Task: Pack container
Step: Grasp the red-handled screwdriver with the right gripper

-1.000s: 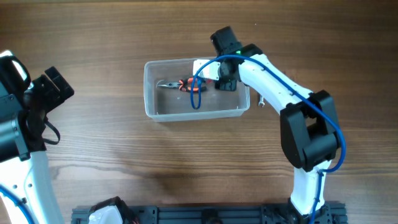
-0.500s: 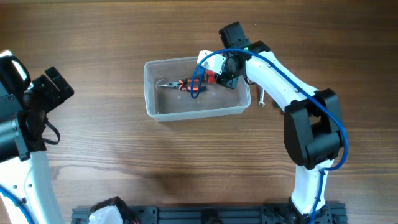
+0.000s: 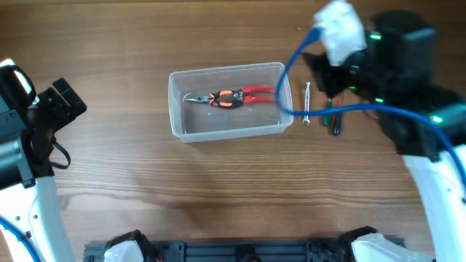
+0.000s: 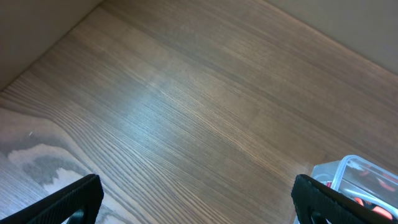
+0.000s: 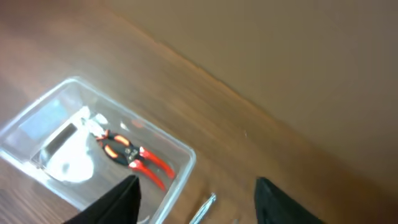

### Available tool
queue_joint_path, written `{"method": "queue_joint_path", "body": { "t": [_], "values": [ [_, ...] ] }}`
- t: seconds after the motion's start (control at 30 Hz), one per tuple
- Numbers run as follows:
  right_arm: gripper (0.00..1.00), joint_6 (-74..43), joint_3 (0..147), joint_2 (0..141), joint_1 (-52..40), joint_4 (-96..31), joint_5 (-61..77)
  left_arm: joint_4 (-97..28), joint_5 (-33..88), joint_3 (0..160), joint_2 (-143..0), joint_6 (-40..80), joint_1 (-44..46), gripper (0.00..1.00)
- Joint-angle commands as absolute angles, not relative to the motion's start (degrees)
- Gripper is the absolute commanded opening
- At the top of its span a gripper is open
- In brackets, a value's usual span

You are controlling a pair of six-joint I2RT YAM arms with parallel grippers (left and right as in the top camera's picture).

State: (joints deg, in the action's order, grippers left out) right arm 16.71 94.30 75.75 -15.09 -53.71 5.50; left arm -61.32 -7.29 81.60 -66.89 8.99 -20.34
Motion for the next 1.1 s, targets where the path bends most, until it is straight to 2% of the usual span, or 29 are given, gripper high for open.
{"method": "queue_joint_path", "body": {
  "t": [0.0,0.1,0.37,0.43,0.5,0.67,0.93,1.07],
  "values": [
    [0.59,-2.46,91.79,80.9,-8.71,-59.22,4.21,-61.14,-7.6,81.73,-66.52,9.67,-20.64,1.0],
    [0.56,-7.53,88.31,85.73,-4.64,-61.43,4.25,-61.14,-7.6,81.73,-66.52,9.67,-20.64,1.0],
    [0.56,-7.7,84.03,104.88,2.55,-59.79,6.98,-61.14,-7.6,81.73,-66.52,9.67,-20.64,1.0],
    [0.52,-7.46,84.03,108.47,4.01,-60.34,8.86,-61.14,-7.6,81.73,-66.52,9.67,-20.64,1.0],
    [0.52,-7.4,83.96,111.61,4.69,-61.17,8.8,-61.14,-7.6,81.73,-66.52,9.67,-20.64,1.0],
    [0.47,-7.7,83.88,115.85,4.75,-61.04,6.76,-61.14,-7.6,81.73,-66.52,9.67,-20.64,1.0],
    [0.48,-8.93,83.85,116.29,8.25,-61.1,5.98,-61.14,-7.6,81.73,-66.52,9.67,-20.64,1.0],
    [0.45,-7.94,83.85,116.57,9.02,-60.64,5.98,-61.14,-7.6,81.73,-66.52,9.67,-20.64,1.0]
  ]
}}
